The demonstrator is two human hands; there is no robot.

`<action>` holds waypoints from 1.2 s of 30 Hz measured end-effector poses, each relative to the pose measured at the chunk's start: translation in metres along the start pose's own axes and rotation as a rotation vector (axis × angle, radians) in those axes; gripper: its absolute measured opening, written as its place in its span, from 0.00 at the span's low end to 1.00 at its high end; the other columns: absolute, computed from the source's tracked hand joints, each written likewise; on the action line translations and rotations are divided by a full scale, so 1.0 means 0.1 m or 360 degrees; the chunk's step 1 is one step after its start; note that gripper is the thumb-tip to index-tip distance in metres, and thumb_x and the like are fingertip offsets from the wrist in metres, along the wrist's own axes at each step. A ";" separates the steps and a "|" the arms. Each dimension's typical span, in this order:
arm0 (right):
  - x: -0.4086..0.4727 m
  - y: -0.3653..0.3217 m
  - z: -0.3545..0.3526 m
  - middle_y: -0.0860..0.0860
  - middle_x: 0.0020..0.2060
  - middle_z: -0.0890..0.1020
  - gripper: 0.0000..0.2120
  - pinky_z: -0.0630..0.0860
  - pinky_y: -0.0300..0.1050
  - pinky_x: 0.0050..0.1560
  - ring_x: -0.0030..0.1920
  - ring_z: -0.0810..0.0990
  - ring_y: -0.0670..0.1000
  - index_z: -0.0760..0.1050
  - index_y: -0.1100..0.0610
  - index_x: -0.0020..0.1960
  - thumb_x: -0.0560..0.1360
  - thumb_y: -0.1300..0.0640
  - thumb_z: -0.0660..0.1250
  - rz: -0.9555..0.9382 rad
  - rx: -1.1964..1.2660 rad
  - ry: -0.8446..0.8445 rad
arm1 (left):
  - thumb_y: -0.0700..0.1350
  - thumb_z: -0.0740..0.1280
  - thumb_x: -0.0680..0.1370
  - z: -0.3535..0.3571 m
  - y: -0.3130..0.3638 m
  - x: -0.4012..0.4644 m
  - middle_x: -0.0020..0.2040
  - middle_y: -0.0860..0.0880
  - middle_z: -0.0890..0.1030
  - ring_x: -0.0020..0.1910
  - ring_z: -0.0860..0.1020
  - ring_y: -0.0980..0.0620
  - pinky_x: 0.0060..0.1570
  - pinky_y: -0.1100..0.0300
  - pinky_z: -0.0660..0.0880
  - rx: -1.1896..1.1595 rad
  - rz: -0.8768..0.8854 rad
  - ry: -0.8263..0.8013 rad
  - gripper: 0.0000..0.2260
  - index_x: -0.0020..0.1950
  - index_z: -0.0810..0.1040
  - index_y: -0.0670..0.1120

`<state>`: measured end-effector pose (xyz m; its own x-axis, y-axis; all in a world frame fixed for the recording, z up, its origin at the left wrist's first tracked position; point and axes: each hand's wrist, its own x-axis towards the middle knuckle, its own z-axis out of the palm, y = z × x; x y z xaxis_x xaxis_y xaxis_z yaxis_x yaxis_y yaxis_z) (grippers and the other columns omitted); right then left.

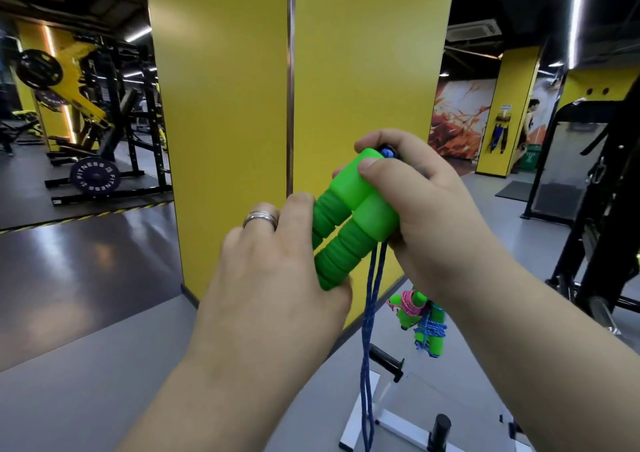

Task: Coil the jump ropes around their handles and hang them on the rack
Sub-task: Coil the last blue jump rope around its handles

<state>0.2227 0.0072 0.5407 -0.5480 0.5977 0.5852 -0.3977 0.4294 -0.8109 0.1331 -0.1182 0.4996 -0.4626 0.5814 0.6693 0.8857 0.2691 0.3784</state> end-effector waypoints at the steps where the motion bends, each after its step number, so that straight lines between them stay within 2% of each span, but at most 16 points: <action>1: 0.00 0.01 0.01 0.65 0.54 0.80 0.08 0.74 0.54 0.48 0.53 0.78 0.67 0.79 0.50 0.51 0.73 0.53 0.67 0.0010 0.0024 -0.0013 | 0.51 0.71 0.70 0.00 0.00 0.03 0.48 0.54 0.68 0.47 0.72 0.45 0.41 0.49 0.71 0.0045 -0.0002 0.0004 0.25 0.63 0.65 0.59; 3: -0.01 0.01 0.00 0.55 0.43 0.81 0.09 0.73 0.48 0.38 0.40 0.76 0.61 0.78 0.49 0.51 0.73 0.48 0.68 0.0082 0.0024 -0.0070 | 0.46 0.68 0.70 -0.04 -0.01 0.08 0.45 0.52 0.68 0.44 0.71 0.43 0.37 0.50 0.67 0.0128 0.0001 0.0002 0.22 0.61 0.66 0.57; 6: -0.03 -0.01 -0.12 0.48 0.30 0.74 0.23 0.61 0.43 0.29 0.28 0.66 0.51 0.75 0.53 0.55 0.76 0.34 0.60 0.0285 0.0094 -0.0313 | 0.45 0.65 0.70 -0.16 -0.02 0.12 0.43 0.52 0.70 0.40 0.72 0.45 0.31 0.53 0.64 0.0203 -0.0011 -0.0051 0.17 0.55 0.66 0.59; 7: -0.04 -0.01 -0.18 0.49 0.28 0.72 0.25 0.58 0.42 0.29 0.26 0.62 0.50 0.73 0.55 0.55 0.77 0.34 0.56 0.0341 0.0107 -0.0362 | 0.45 0.64 0.70 -0.21 -0.04 0.13 0.42 0.53 0.71 0.38 0.73 0.47 0.31 0.54 0.65 0.0188 -0.0038 -0.0084 0.15 0.53 0.66 0.59; 9: -0.09 0.01 -0.28 0.52 0.26 0.68 0.19 0.56 0.42 0.27 0.24 0.57 0.51 0.74 0.54 0.52 0.81 0.41 0.53 0.0445 -0.0037 -0.0269 | 0.44 0.65 0.71 -0.32 -0.07 0.17 0.38 0.52 0.75 0.35 0.74 0.49 0.30 0.55 0.67 0.0056 -0.0145 -0.0159 0.12 0.49 0.68 0.58; 11: -0.18 0.10 -0.32 0.54 0.27 0.69 0.14 0.62 0.46 0.26 0.25 0.63 0.54 0.73 0.49 0.51 0.83 0.45 0.52 0.0248 -0.0813 -0.0153 | 0.43 0.65 0.71 -0.39 -0.12 0.25 0.35 0.50 0.76 0.34 0.76 0.48 0.30 0.55 0.68 -0.0069 -0.0251 -0.0180 0.09 0.47 0.70 0.56; 14: -0.37 0.11 -0.21 0.49 0.31 0.73 0.12 0.74 0.53 0.35 0.32 0.73 0.53 0.64 0.47 0.52 0.84 0.42 0.46 -0.0061 -0.2196 -0.0609 | 0.44 0.64 0.72 -0.36 -0.17 0.36 0.40 0.49 0.75 0.37 0.75 0.46 0.31 0.54 0.67 0.0223 -0.0205 -0.0132 0.09 0.49 0.69 0.55; 17: -0.38 -0.24 0.01 0.48 0.33 0.72 0.14 0.68 0.49 0.32 0.32 0.70 0.48 0.64 0.50 0.45 0.83 0.43 0.50 -0.0248 -0.2497 -0.0975 | 0.41 0.62 0.73 -0.17 -0.22 0.38 0.43 0.49 0.69 0.41 0.71 0.44 0.31 0.55 0.61 0.0600 -0.0054 -0.0237 0.13 0.54 0.69 0.55; 21: -0.04 -0.66 -0.09 0.46 0.34 0.79 0.10 0.72 0.46 0.34 0.34 0.76 0.46 0.79 0.47 0.46 0.78 0.42 0.66 -0.0241 -0.2146 -0.1044 | 0.39 0.62 0.74 -0.06 -0.25 0.33 0.46 0.52 0.68 0.47 0.68 0.47 0.32 0.56 0.63 0.0757 0.0255 -0.0405 0.20 0.60 0.68 0.60; 22: 0.06 -0.65 -0.16 0.48 0.35 0.81 0.09 0.74 0.47 0.36 0.35 0.77 0.47 0.81 0.47 0.46 0.75 0.42 0.70 -0.0131 -0.1886 -0.1044 | 0.39 0.62 0.74 -0.07 -0.25 0.33 0.45 0.53 0.67 0.47 0.67 0.48 0.33 0.55 0.65 0.0743 0.0357 -0.0401 0.21 0.59 0.66 0.62; 25: 0.20 -0.39 -0.35 0.64 0.38 0.80 0.13 0.71 0.51 0.38 0.35 0.74 0.57 0.84 0.53 0.43 0.66 0.46 0.79 0.0296 -0.0807 -0.0987 | 0.38 0.62 0.72 -0.16 -0.26 0.34 0.43 0.56 0.68 0.47 0.67 0.49 0.40 0.51 0.73 0.0470 0.0546 -0.0432 0.23 0.56 0.65 0.65; 28: 0.18 -0.09 -0.39 0.55 0.32 0.78 0.07 0.65 0.43 0.32 0.30 0.74 0.51 0.82 0.53 0.36 0.67 0.51 0.77 0.0576 -0.0086 -0.0890 | 0.37 0.63 0.68 -0.31 -0.23 0.33 0.41 0.56 0.72 0.44 0.71 0.53 0.38 0.51 0.73 0.0057 0.0470 -0.0456 0.22 0.45 0.68 0.67; 30: 0.13 0.03 -0.37 0.53 0.29 0.69 0.09 0.53 0.42 0.29 0.26 0.63 0.48 0.78 0.53 0.35 0.71 0.51 0.72 0.0683 0.0115 -0.0776 | 0.36 0.64 0.68 -0.36 -0.21 0.30 0.38 0.54 0.74 0.38 0.73 0.54 0.32 0.54 0.72 -0.0132 0.0348 -0.0517 0.21 0.46 0.74 0.64; 32: 0.07 0.08 -0.35 0.50 0.28 0.63 0.11 0.50 0.39 0.27 0.26 0.55 0.46 0.73 0.54 0.36 0.75 0.54 0.68 0.0781 0.0201 -0.0700 | 0.36 0.65 0.69 -0.38 -0.20 0.27 0.33 0.54 0.74 0.27 0.70 0.55 0.26 0.57 0.68 -0.0458 0.0164 -0.0633 0.17 0.46 0.77 0.59; 34: -0.03 0.09 -0.32 0.49 0.28 0.62 0.12 0.50 0.38 0.25 0.26 0.54 0.46 0.75 0.54 0.38 0.78 0.50 0.67 0.0857 0.0155 -0.0704 | 0.40 0.66 0.68 -0.40 -0.20 0.29 0.27 0.55 0.70 0.24 0.66 0.53 0.24 0.58 0.63 -0.0756 -0.0027 -0.0668 0.11 0.42 0.77 0.57; 36: -0.12 0.05 -0.26 0.50 0.29 0.65 0.15 0.55 0.40 0.25 0.26 0.58 0.48 0.77 0.54 0.43 0.81 0.45 0.61 0.0814 -0.0258 -0.0681 | 0.40 0.66 0.70 -0.35 -0.22 0.35 0.26 0.55 0.67 0.24 0.65 0.52 0.23 0.59 0.62 -0.0697 -0.0100 -0.0596 0.12 0.38 0.75 0.58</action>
<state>0.2470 0.0197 0.5292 -0.8933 0.4465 0.0511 0.0853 0.2801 -0.9562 0.0960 -0.1313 0.5371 -0.3973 0.8281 0.3954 0.7212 0.0154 0.6925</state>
